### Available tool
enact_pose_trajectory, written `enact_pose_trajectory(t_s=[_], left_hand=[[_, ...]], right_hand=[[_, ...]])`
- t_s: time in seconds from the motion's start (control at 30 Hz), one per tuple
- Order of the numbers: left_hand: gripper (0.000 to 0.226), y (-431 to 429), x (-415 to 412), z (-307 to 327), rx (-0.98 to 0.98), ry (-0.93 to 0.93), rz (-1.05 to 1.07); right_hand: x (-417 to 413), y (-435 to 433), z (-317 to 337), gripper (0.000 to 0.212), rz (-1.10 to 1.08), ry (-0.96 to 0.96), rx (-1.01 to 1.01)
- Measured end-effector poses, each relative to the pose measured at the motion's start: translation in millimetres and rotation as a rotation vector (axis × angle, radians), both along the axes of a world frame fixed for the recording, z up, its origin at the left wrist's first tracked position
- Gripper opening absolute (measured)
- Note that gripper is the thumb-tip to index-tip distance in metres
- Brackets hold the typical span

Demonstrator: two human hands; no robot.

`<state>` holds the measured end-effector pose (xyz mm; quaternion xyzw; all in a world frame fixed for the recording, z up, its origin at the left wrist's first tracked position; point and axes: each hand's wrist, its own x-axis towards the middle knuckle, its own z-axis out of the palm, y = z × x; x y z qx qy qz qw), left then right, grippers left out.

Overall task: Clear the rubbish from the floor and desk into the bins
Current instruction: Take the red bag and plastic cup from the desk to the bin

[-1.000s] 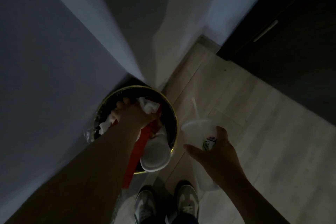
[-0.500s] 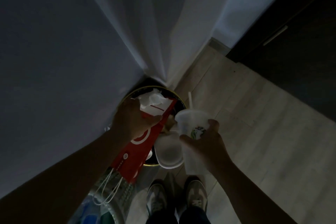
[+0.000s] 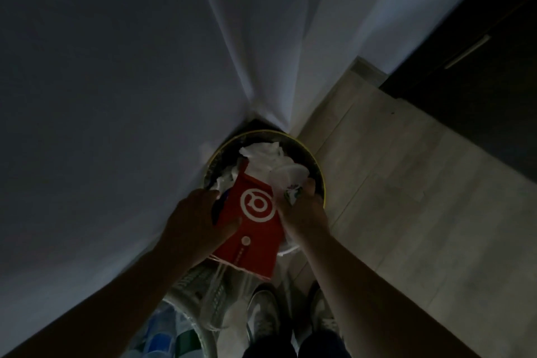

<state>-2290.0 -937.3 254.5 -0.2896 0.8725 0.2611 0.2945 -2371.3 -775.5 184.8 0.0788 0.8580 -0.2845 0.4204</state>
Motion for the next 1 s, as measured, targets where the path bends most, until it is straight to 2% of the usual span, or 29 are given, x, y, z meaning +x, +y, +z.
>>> enact_pose_trajectory(t_s=[0.1, 0.23, 0.3, 0.43, 0.5, 0.6, 0.77, 0.9, 1.0], left_hand=[[0.068, 1, 1, -4, -0.017, -0.013, -0.035], [0.067, 5, -1, -1, -0.016, 0.015, -0.027], [0.060, 7, -2, 5, -0.013, 0.032, -0.020], [0.055, 8, -5, 20, -0.019, 0.084, -0.036], [0.054, 10, -8, 31, -0.023, 0.099, -0.042], [0.055, 15, -11, 55, -0.029, 0.116, -0.058], [0.058, 21, -7, 117, -0.036, 0.103, -0.131], [0.059, 19, -8, 198, -0.088, 0.058, -0.241], [0.056, 13, -12, 272, -0.150, 0.048, -0.343]], right_hand=[[-9, -11, -11, 0.090, -0.083, -0.041, 0.078], [-12, -17, -1, 0.093, 0.144, 0.091, 0.316], [-7, -11, 9, 0.097, 0.178, 0.153, 0.271], [1, 12, 27, 0.105, 0.095, 0.170, 0.118], [2, 23, 41, 0.099, 0.073, 0.151, 0.095], [2, 41, 70, 0.076, 0.115, 0.156, 0.094], [-1, 60, 154, 0.063, 0.313, 0.160, 0.138], [-11, 65, 250, 0.057, 0.506, 0.207, 0.159], [-23, 61, 333, 0.061, 0.664, 0.251, 0.170]])
